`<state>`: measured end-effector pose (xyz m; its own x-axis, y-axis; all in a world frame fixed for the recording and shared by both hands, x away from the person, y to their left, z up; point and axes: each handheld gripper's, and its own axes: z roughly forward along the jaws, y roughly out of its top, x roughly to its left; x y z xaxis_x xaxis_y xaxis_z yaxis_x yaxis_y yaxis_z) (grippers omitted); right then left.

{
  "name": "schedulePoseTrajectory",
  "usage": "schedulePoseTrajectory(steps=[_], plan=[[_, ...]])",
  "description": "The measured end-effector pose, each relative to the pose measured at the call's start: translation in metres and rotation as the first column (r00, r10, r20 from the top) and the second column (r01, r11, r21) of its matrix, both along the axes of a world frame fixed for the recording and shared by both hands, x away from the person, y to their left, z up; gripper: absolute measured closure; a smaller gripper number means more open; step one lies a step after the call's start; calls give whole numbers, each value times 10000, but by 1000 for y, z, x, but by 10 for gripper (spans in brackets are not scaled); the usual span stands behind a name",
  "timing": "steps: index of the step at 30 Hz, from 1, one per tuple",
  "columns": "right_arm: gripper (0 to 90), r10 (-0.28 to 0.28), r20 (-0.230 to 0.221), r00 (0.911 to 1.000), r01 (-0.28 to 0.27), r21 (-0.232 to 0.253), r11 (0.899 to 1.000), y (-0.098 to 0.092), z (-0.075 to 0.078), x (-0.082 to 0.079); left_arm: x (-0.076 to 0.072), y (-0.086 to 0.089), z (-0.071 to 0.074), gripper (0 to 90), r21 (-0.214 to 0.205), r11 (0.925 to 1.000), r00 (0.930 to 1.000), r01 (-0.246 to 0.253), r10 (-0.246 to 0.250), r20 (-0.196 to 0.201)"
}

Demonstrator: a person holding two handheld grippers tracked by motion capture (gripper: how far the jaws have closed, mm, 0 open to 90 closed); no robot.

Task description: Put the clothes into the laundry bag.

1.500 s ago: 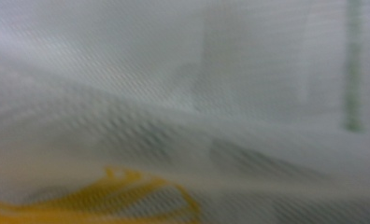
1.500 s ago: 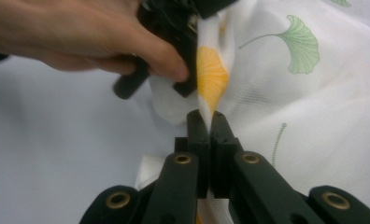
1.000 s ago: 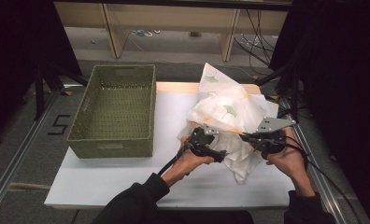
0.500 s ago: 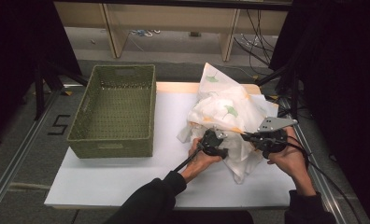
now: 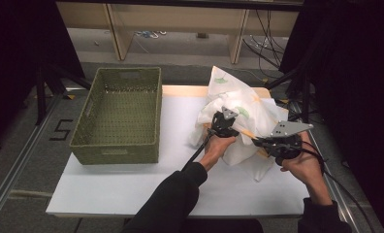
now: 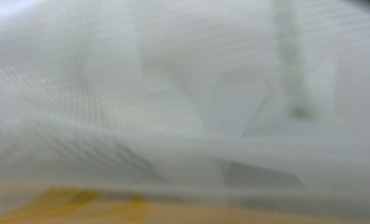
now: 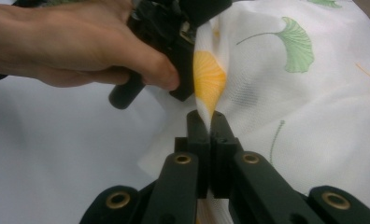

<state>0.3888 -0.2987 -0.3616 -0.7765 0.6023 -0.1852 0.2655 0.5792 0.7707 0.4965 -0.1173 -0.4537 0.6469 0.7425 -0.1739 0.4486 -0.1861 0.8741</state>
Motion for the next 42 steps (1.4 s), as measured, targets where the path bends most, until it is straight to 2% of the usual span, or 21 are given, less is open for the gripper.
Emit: schedulePoseTrajectory(steps=[4, 7, 9, 10, 12, 14, 17, 19, 20, 22, 24, 26, 28, 29, 31, 35, 36, 37, 39, 40, 42], plan=[[900, -68, -269, 9996, 60, -307, 9995, 1, -11, 5, -2, 0, -9, 672, 181, 9976, 9977, 661, -658, -153], [900, -143, -401, 9991, 135, -191, 9997, -2, -12, 7, -14, 10, 0, 470, 304, 9929, 9915, 1146, -1124, -657], [900, -254, -219, 9994, 251, -180, 9995, -5, -9, 6, -23, 17, 7, 314, 827, 9879, 9902, 1312, -1265, -590], [900, -194, -257, 9995, 191, -104, 9998, -5, -9, 7, -29, 22, 10, 282, 1192, 9829, 9889, 1406, -1336, -648], [900, -281, -250, 9993, 280, -33, 9996, -5, -9, 6, -37, 31, 11, 203, 1497, 9746, 9849, 1665, -1569, -735], [900, -203, -247, 9995, 200, -110, 9997, -4, -9, 7, -48, 41, 8, 176, 1640, 9693, 9818, 1830, -1717, -807], [900, -186, -289, 9994, 181, -158, 9997, -2, -10, 7, -58, 46, -2, 153, 2059, 9542, 9743, 2171, -1989, -1055], [900, -261, -414, 9988, 257, -108, 9996, -1, -11, 6, -58, 43, -13, 153, 2792, 9306, 9705, 2368, -2128, -1136], [900, -99, -357, 9993, 92, -189, 9998, -1, -11, 7, -55, 40, -19, 152, 2981, 9288, 9744, 2201, -1951, -1115], [900, -201, -348, 9992, 196, -167, 9997, 0, -10, 6, -51, 34, -26, 180, 3000, 9327, 9792, 2001, -1799, -938], [900, -129, -327, 9994, 123, -194, 9997, -1, -11, 7, -49, 30, -28, 478, 3009, 9345, 9817, 1902, -1843, -481], [900, -127, -342, 9993, 120, -196, 9997, -1, -11, 7, -43, 24, -27, 690, 2479, 9470, 9788, 2046, -2003, -427], [900, -27, -410, 9992, 19, -207, 9998, 0, -11, 6, -37, 18, -25, 766, 2303, 9556, 9825, 1840, -1859, -137], [900, -72, -461, 9989, 61, -242, 9997, 2, -10, 4, -35, 14, -23, 790, 1912, 9685, 9870, 1593, -1600, -119], [900, -24, -447, 9990, 15, -205, 9998, 3, -9, 3, -31, 9, -18, 811, 1512, 9788, 9903, 1382, -1385, -89], [900, 30, -262, 9997, -38, -302, 9995, 1, -6, 2, -18, -1, 3, 818, 1380, 9853, 9924, 1011, -1096, 552], [900, 186, -59, 9998, -188, -358, 9992, 1, -6, 3, -12, -3, 6, 819, 1198, 9903, 9937, 700, -798, 787], [900, 120, -173, 9998, -125, -297, 9995, 1, -6, 2, -8, -2, 6, 820, 1170, 9912, 9941, 618, -716, 818], [900, -24, -320, 9995, 12, -375, 9993, 2, -7, 2, 2, -2, -1, 817, 838, 9954, 9979, 465, -501, 409], [900, 99, -249, 9996, -110, -445, 9989, 3, -10, 4, 5, -2, -7, 810, 863, 9952, 9988, 461, -475, 151], [900, -85, -582, 9983, 58, -477, 9988, 4, -16, 6, 4, -2, -16, 787, 1052, 9930, 9985, 540, -548, 42]])
